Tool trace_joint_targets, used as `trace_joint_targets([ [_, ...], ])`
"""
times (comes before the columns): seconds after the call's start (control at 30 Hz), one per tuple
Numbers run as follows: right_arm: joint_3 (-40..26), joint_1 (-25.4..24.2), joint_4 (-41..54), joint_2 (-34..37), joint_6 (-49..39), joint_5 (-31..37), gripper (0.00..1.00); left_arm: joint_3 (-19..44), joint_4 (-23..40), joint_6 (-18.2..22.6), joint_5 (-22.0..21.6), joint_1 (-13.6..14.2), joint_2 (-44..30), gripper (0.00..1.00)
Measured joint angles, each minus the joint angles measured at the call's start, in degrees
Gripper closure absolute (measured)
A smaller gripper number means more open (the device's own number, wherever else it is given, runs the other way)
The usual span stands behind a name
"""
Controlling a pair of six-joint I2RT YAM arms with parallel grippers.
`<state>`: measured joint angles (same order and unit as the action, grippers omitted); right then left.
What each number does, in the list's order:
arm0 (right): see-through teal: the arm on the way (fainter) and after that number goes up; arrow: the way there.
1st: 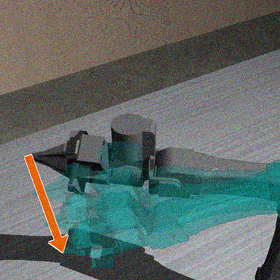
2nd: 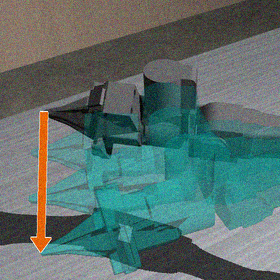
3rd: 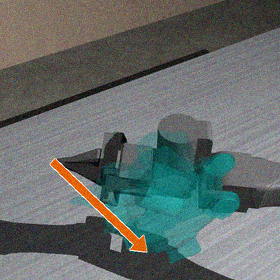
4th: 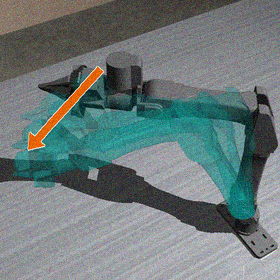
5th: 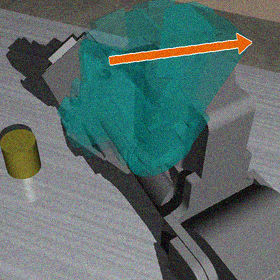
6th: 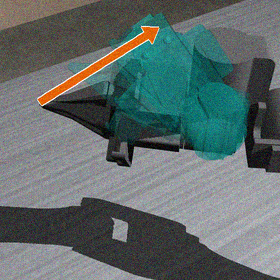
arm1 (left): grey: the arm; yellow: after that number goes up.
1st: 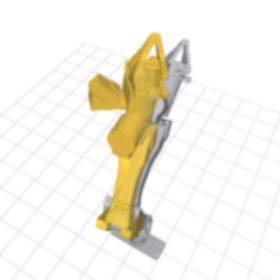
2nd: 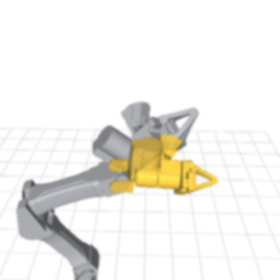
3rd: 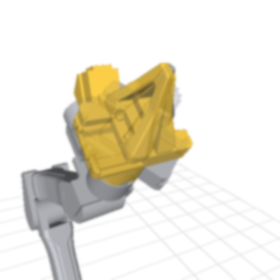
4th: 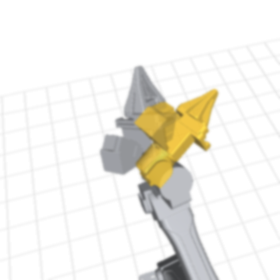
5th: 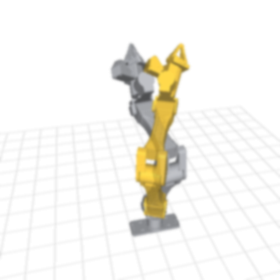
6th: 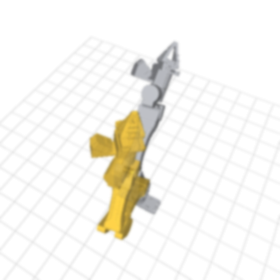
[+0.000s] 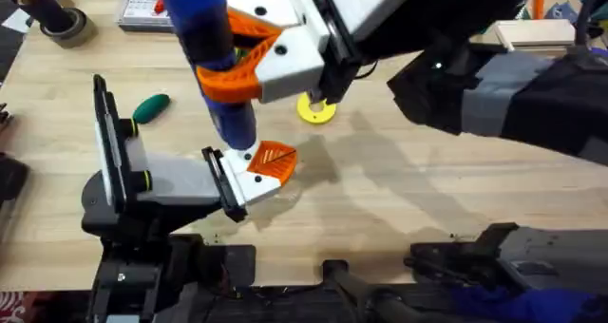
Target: Pick up the gripper from the table and insert it into the empty holder that is missing its gripper. Then pick up a screw, insert it into the mounting hole, and use the screwdriver to tighten it. Finally, clean up the table by picking up the vegetable and placing it into the bucket.
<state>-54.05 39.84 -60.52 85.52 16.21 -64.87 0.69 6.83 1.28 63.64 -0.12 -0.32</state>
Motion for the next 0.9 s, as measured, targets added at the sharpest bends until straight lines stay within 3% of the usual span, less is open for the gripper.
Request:
trace_joint_targets([
  [0.23, -9.1, -2.2, 6.3, 0.0, 2.3, -3.1, 0.975, 0.0, 0.0, 0.0, 0.0, 0.0, 0.0, 0.997],
  [0.37, -16.0, -3.2, 23.0, 0.0, 0.9, -1.8, 0.975, 0.0, 0.0, 0.0, 0.0, 0.0, 0.0, 0.997],
  [0.47, -21.0, -3.3, 41.2, 0.0, -4.5, 6.0, 0.975, 0.0, 0.0, 0.0, 0.0, 0.0, 0.0, 0.997],
  [0.57, -25.1, -3.1, 53.4, 0.0, -12.4, 16.9, 0.975, 0.0, 0.0, 0.0, 0.0, 0.0, 0.0, 0.997],
  [0.73, -31.2, -3.4, 63.4, 0.0, -25.5, 30.2, 0.975, 0.0, 0.0, 0.0, 0.0, 0.0, 0.0, 0.997],
  [0.9, -33.1, -5.2, 69.1, 0.0, -38.8, 39.3, 0.975, 0.0, 0.0, 0.0, 0.0, 0.0, 0.0, 0.997],
])
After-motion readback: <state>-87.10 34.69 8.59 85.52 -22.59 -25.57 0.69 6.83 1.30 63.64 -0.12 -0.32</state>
